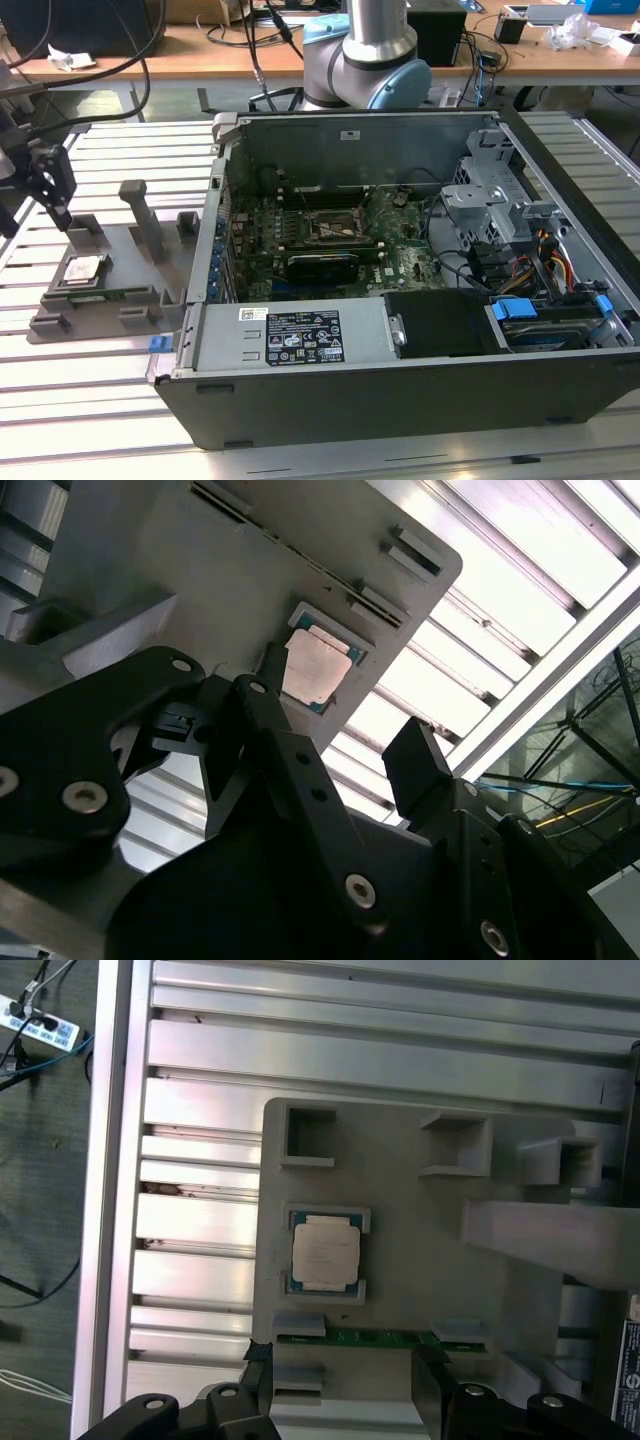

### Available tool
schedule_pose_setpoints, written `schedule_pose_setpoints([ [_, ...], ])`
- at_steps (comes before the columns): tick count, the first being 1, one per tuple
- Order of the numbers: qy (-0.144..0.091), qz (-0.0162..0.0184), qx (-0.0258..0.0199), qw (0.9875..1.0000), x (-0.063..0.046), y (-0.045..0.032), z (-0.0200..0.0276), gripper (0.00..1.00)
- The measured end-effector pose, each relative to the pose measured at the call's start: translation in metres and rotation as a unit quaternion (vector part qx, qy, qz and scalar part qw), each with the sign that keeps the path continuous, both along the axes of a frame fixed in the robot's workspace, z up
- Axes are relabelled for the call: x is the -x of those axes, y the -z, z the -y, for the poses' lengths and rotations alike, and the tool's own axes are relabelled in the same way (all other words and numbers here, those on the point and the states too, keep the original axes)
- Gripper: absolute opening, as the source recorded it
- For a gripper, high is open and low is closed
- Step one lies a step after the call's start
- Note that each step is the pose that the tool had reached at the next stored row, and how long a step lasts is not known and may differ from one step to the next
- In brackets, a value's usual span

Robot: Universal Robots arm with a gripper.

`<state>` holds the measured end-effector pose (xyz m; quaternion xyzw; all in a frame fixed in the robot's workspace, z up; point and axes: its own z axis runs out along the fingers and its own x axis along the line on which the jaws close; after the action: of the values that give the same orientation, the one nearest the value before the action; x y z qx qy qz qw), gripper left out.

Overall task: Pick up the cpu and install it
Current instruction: 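Pick up the cpu and move it towards the insertion slot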

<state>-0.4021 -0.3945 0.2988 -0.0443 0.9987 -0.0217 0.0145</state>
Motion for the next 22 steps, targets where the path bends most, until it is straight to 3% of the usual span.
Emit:
schedule_pose_setpoints([
  [22, 0.000, 0.0000, 0.0000, 1.0000, 0.000, 0.0153, 0.0000, 0.66],
])
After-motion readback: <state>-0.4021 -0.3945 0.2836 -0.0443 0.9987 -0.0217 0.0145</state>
